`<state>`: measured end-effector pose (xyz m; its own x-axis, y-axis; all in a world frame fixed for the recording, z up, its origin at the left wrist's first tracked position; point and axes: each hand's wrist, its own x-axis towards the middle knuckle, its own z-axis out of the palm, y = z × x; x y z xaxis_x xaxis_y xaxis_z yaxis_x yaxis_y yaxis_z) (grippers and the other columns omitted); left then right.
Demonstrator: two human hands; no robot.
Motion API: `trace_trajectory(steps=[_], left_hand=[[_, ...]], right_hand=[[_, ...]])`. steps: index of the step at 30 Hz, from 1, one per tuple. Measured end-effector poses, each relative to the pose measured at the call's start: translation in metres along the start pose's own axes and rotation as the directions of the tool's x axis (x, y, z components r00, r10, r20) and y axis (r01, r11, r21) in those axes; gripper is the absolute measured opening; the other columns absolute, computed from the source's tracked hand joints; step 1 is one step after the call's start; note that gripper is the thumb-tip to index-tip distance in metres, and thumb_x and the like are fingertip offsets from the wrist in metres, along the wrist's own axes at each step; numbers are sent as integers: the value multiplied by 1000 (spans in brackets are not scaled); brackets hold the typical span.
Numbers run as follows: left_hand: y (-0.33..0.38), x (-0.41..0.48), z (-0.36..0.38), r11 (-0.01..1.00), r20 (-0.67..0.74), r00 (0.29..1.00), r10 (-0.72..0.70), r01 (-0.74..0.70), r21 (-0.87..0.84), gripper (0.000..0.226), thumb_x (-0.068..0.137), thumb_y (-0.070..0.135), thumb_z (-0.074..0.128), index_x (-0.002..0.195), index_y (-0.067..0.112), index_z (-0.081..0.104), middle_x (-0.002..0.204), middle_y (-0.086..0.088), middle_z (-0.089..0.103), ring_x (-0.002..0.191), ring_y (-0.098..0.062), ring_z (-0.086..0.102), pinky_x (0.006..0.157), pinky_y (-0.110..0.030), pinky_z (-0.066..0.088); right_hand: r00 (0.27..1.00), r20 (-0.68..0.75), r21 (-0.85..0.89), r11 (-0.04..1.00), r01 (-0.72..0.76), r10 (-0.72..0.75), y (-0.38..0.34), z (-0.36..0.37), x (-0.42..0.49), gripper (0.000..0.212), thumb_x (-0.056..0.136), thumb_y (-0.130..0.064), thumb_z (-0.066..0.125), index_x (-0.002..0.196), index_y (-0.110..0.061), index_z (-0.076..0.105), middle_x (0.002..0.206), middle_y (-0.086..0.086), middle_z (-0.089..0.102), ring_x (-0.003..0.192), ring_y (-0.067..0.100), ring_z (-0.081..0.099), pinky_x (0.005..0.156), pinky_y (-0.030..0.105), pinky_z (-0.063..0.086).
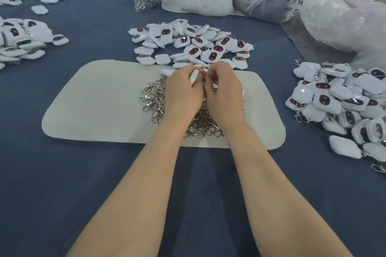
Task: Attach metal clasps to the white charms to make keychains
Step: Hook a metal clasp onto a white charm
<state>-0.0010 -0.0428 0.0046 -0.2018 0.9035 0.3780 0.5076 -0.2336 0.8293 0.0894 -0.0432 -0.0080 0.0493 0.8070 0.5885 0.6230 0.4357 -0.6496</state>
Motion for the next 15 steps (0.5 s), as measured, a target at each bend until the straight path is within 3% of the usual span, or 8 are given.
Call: trace_trajectory(steps=[7,11,15], left_hand=[[-2,3,-2,999,14,1000,-8,8,-36,19,91,8,54,95,11,72,84,6,64,77,-9,56,59,-2,35],[-3,3,-1,999,21,1000,-7,8,-36,15,91,10,56,94,13,70,86,8,63,73,-2,54,62,0,34],[-4,3,-2,999,23,1000,-5,6,-51,11,90,13,58,93,13,69,83,10,60,70,2,52,61,2,33]], right_hand=[[1000,16,2,1000,13,-13,2,1,0,4,90,2,50,92,2,53,91,5,51,80,22,50,66,14,33],[997,33,109,991,-74,71,2,0,0,5,92,-1,50,90,-6,50,88,8,59,81,25,56,66,10,36],[984,62,217,960,-179,169,0,-2,1,13,94,-4,52,91,-15,45,82,-8,54,75,13,54,65,8,39]])
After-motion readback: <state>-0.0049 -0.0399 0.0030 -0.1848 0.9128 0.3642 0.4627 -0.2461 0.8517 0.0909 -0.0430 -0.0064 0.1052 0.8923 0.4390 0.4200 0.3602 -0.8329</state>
